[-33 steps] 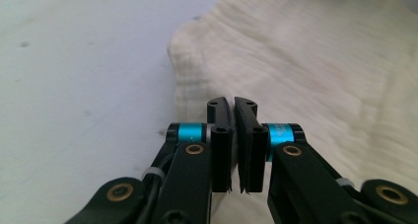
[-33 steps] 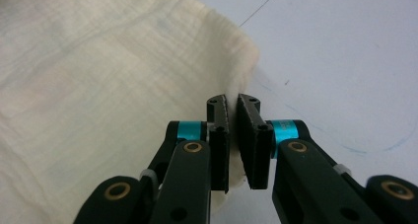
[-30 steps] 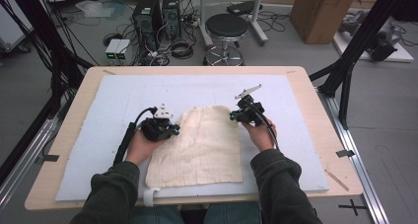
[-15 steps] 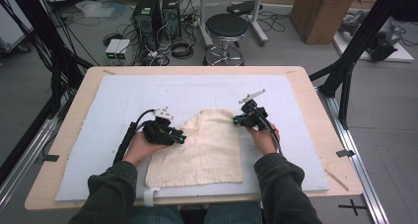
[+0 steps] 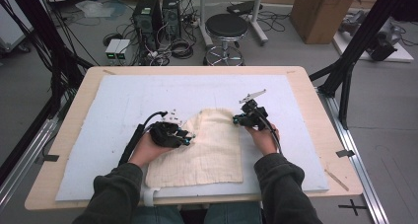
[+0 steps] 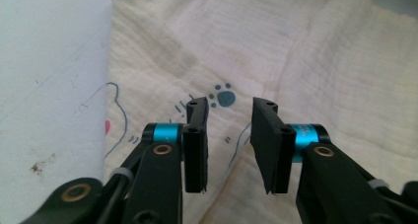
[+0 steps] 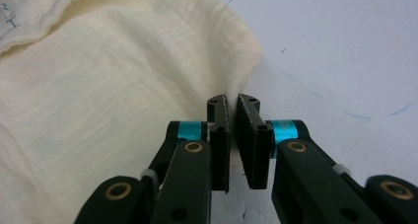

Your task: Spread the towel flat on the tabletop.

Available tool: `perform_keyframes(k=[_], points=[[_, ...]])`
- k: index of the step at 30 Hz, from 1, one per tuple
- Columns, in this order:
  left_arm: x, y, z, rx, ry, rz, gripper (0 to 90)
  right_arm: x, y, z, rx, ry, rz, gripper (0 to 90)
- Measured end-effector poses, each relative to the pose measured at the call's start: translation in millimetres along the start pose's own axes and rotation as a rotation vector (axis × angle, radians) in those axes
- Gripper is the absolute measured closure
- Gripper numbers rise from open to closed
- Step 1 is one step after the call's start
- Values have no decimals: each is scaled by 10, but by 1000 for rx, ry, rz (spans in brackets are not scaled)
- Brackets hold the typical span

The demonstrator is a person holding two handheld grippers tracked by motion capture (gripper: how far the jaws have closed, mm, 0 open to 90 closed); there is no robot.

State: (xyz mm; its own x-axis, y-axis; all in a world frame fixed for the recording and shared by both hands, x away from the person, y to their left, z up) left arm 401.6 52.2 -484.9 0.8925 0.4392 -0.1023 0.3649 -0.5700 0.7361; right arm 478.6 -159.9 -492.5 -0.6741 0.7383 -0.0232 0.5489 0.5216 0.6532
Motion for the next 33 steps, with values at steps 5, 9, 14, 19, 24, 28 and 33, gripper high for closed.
perform_keyframes(k=[5,9,14,19,24,28,33], points=[[-122,25,96,16,-15,45,704,-4,10,-3,-9,2,-2,837],[-92,2,160,55,22,50,697,9,13,5,-6,7,5,838],[-47,10,161,54,45,44,848,13,28,-11,-16,11,4,837],[32,57,39,8,73,11,865,6,44,-53,-32,18,1,842],[237,116,-193,-79,75,-70,860,-16,97,-115,-55,11,-12,849],[335,97,-315,-116,36,-114,849,-66,150,-151,-46,5,-26,849],[349,84,-286,-107,66,-87,865,-86,137,-93,-20,0,-29,849]])
Point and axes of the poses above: each handheld gripper's, and its own axes: z roughly forward along the jaws, y roughly out of its top, x roughly to its left, the point moved 9 cm from there along z, roughly forward along the jaws, and after that the axes turned 5 degrees about -y, right-handed, at the moved point
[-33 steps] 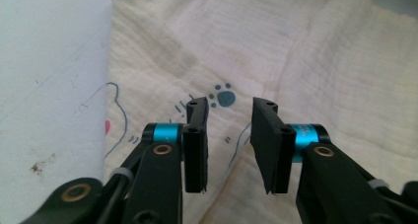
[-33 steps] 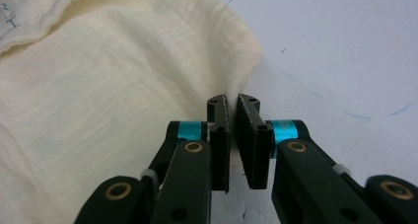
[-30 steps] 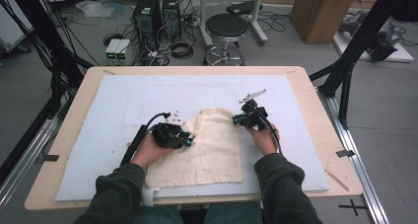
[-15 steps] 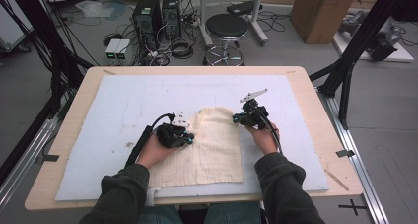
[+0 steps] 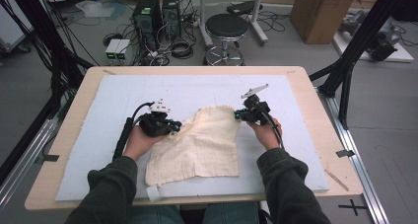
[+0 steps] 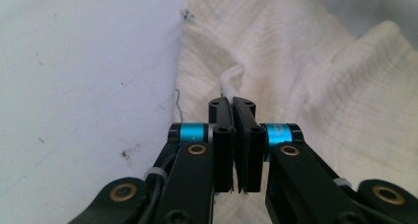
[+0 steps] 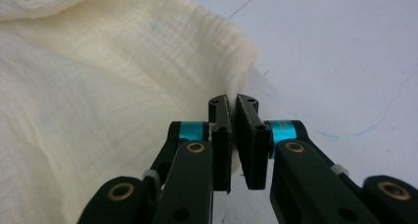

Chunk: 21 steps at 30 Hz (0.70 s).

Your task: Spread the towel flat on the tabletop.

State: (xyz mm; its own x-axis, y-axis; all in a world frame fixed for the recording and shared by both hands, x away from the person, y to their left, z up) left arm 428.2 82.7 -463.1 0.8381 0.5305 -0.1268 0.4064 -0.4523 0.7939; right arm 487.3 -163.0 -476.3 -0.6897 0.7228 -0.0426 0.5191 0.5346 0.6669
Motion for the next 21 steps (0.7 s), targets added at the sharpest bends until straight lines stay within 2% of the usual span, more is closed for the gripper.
perform_keyframes(k=[1,3,4,5,6,7,8,9,10,14,16,21], points=[[13,9,4,-1,9,12,865,5,5,9,-1,5,-7,849],[136,31,-17,-16,70,4,868,10,20,25,4,-1,-16,849],[267,60,-41,-32,136,-17,870,0,46,40,9,-1,-19,851],[407,90,-86,-51,215,-31,871,-38,97,52,-7,-30,-38,853],[611,143,-171,-87,327,-70,864,-86,142,66,-9,-53,-44,852],[785,189,-256,-128,415,-111,796,-159,201,85,-1,-76,-10,818],[935,199,-340,-145,477,-159,666,-243,256,98,-10,-113,32,714],[996,190,-382,-149,482,-183,639,-319,298,109,-18,-138,71,698],[1022,173,-405,-153,472,-196,639,-331,311,111,-27,-126,83,694],[971,36,-416,-116,421,-181,639,-279,258,98,-10,-100,55,667],[871,-9,-406,-119,376,-173,636,-230,233,57,-33,-67,78,655],[541,-102,-412,-106,285,-95,612,-34,143,-111,-68,14,37,603]])
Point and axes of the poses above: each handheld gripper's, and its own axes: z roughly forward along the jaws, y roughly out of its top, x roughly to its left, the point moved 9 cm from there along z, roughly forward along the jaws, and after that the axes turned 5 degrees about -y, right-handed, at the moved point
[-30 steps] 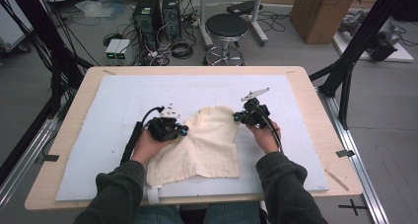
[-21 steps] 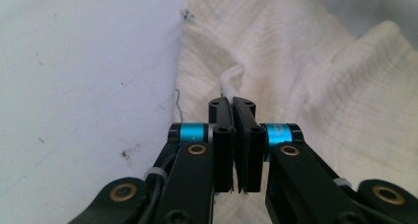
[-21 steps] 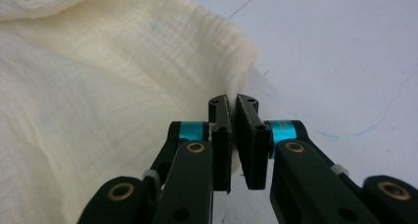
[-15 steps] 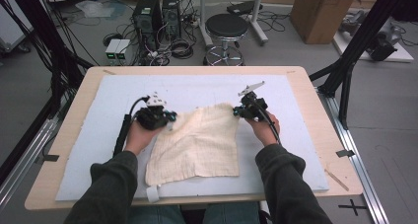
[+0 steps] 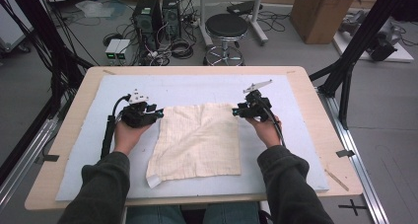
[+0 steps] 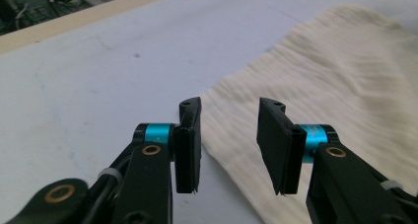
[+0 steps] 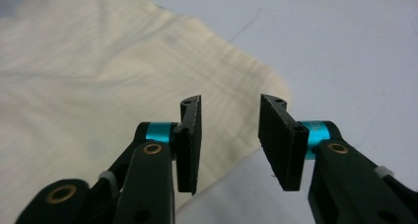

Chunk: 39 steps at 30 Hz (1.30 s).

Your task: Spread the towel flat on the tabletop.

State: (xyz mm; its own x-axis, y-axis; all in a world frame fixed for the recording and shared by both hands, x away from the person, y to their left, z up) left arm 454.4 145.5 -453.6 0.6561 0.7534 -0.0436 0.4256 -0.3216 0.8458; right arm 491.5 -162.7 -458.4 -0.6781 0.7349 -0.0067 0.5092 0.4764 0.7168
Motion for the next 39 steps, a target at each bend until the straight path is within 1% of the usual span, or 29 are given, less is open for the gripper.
perform_keyframes(k=[1,2,3,4,5,6,8,10,11,12,15,17,19,22,23,24,25,27,28,30,31,32,33,35,37,39], points=[[-65,-24,-26,-1,-16,7,608,77,-23,-69,-25,32,-1,602],[-136,-52,-52,12,-44,18,602,133,-58,-123,-18,47,-13,594],[-211,-74,-80,10,-57,34,593,199,-94,-177,-5,69,-24,580],[-281,-97,-115,6,-69,55,586,271,-118,-237,-29,95,-40,582],[-355,-123,-145,5,-88,61,585,350,-150,-296,-58,109,-49,588],[-426,-156,-181,18,-106,79,577,426,-199,-340,-57,126,-60,585],[-543,-208,-256,14,-121,111,561,570,-293,-404,-65,162,-92,580],[-658,-284,-347,21,-152,135,557,714,-427,-472,-59,180,-131,576],[-707,-322,-388,19,-160,143,549,779,-477,-505,-70,198,-139,576],[-760,-373,-435,19,-177,145,550,840,-523,-535,-76,219,-144,573],[-848,-477,-531,32,-200,164,550,1012,-685,-601,-60,268,-187,564],[-887,-549,-582,35,-215,160,561,1088,-784,-616,-39,275,-223,560],[-912,-642,-618,56,-245,159,610,1147,-905,-606,-5,284,-254,561],[-954,-768,-629,82,-267,156,633,1180,-1016,-564,29,295,-271,570],[-969,-788,-629,85,-271,162,635,1192,-1059,-537,50,298,-285,588],[-976,-808,-632,98,-274,174,635,1202,-1090,-517,67,297,-299,599],[-989,-821,-625,104,-278,175,634,1212,-1085,-512,53,294,-308,625],[-1002,-856,-601,125,-286,190,637,1207,-1084,-509,64,287,-317,681],[-1002,-884,-583,142,-285,199,647,1198,-1079,-501,61,277,-326,709],[-1008,-944,-545,175,-283,204,658,1190,-1080,-498,67,281,-310,793],[-1011,-945,-541,163,-288,195,659,1186,-1078,-494,62,290,-314,857],[-1002,-943,-542,165,-292,193,665,1203,-1085,-498,63,307,-312,879],[-1002,-944,-543,164,-297,186,665,1207,-1086,-506,64,311,-324,885],[-1009,-944,-548,162,-295,192,665,1205,-1089,-516,67,317,-323,889],[-1026,-942,-566,160,-308,203,666,1202,-1100,-538,62,321,-316,890],[-1051,-937,-574,151,-312,202,664,1199,-1116,-570,58,329,-319,890]])
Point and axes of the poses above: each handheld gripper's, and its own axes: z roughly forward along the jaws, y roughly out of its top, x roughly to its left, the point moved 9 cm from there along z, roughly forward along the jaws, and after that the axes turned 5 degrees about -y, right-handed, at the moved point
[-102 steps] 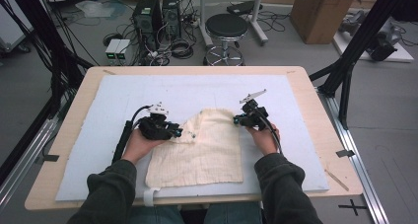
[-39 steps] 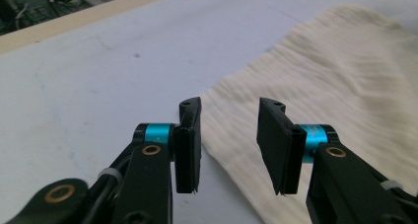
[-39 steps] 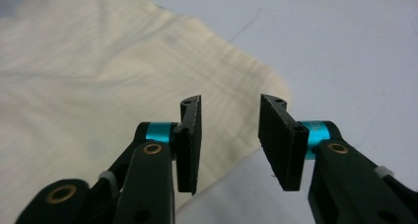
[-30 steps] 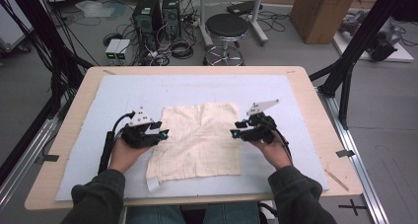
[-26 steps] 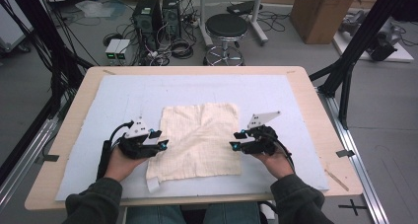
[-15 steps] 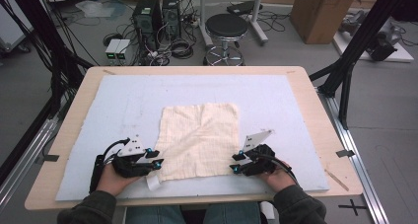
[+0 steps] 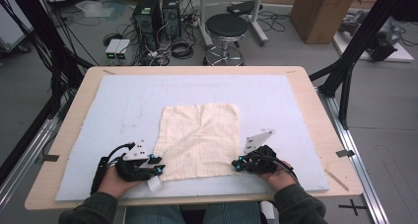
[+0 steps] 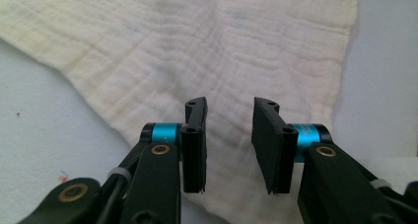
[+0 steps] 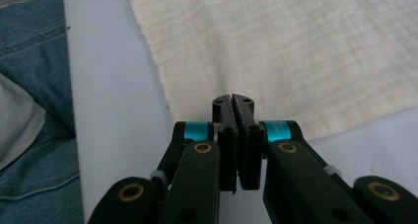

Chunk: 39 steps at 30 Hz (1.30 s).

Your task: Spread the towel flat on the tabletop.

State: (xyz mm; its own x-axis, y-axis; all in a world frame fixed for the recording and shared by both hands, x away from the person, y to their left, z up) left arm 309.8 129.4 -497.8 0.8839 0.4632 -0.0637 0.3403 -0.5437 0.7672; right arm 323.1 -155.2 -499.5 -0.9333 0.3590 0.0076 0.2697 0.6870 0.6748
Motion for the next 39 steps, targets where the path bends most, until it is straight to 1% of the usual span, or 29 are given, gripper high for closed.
perform_keyframes(k=[2,3,4,5,6,8,9,11,12,13,14,15,16,17,18,19,20,21,22,24,25,26,28,30,34,35,37,39], points=[[-15,-2,-1,2,-5,5,658,20,-22,-36,-5,0,10,890],[-30,1,-1,-2,-11,1,654,26,-32,-53,-7,0,11,890],[-33,1,-5,-1,-13,10,650,33,-42,-76,-12,0,14,890],[-48,9,-6,-9,-20,8,648,33,-50,-93,-17,-4,11,890],[-62,15,-14,-12,-25,6,643,44,-63,-116,-15,-7,20,890],[-89,27,-32,-17,-33,14,634,32,-86,-151,-21,-16,22,889],[-104,34,-35,-24,-39,14,631,22,-100,-180,-32,-20,35,888],[-141,42,-44,-28,-52,21,618,9,-132,-207,-33,-27,48,887],[-161,43,-46,-25,-61,26,611,13,-142,-206,-33,-21,46,883],[-176,43,-43,-23,-70,28,603,36,-152,-205,-33,-15,49,869],[-189,44,-36,-22,-76,30,590,45,-153,-203,-36,-21,43,794],[-201,42,-29,-18,-79,31,578,55,-140,-207,-47,-22,49,764],[-212,36,-20,-13,-88,38,576,75,-121,-218,-62,-9,53,735],[-220,29,-13,-7,-92,41,576,82,-106,-222,-73,-8,45,702],[-227,15,-3,6,-92,45,577,87,-99,-223,-72,-12,47,682],[-230,-3,15,14,-92,52,590,103,-94,-215,-73,-1,40,668],[-234,-30,30,29,-88,60,612,107,-97,-202,-70,-7,29,656],[-236,-34,25,24,-82,70,623,126,-107,-182,-59,0,31,650],[-227,-35,22,24,-80,73,639,137,-120,-152,-43,3,16,650],[-220,-40,14,22,-75,73,697,139,-155,-104,-6,-14,-4,662],[-222,-41,13,18,-78,75,733,136,-146,-103,-13,-14,-10,694],[-228,-44,10,18,-80,79,762,134,-147,-101,-9,-14,-4,711],[-242,-46,7,19,-87,86,834,126,-150,-104,-7,-16,1,774],[-246,-49,1,23,-85,94,868,127,-150,-104,-9,-12,-4,822],[-259,-60,-12,22,-90,103,880,146,-153,-110,-11,2,-8,867],[-258,-68,-21,29,-92,111,881,144,-154,-109,-14,3,-11,868],[-267,-72,-27,22,-97,106,881,154,-160,-116,-13,13,-4,874],[-267,-82,-44,27,-101,110,881,168,-165,-118,-16,29,-3,875]])
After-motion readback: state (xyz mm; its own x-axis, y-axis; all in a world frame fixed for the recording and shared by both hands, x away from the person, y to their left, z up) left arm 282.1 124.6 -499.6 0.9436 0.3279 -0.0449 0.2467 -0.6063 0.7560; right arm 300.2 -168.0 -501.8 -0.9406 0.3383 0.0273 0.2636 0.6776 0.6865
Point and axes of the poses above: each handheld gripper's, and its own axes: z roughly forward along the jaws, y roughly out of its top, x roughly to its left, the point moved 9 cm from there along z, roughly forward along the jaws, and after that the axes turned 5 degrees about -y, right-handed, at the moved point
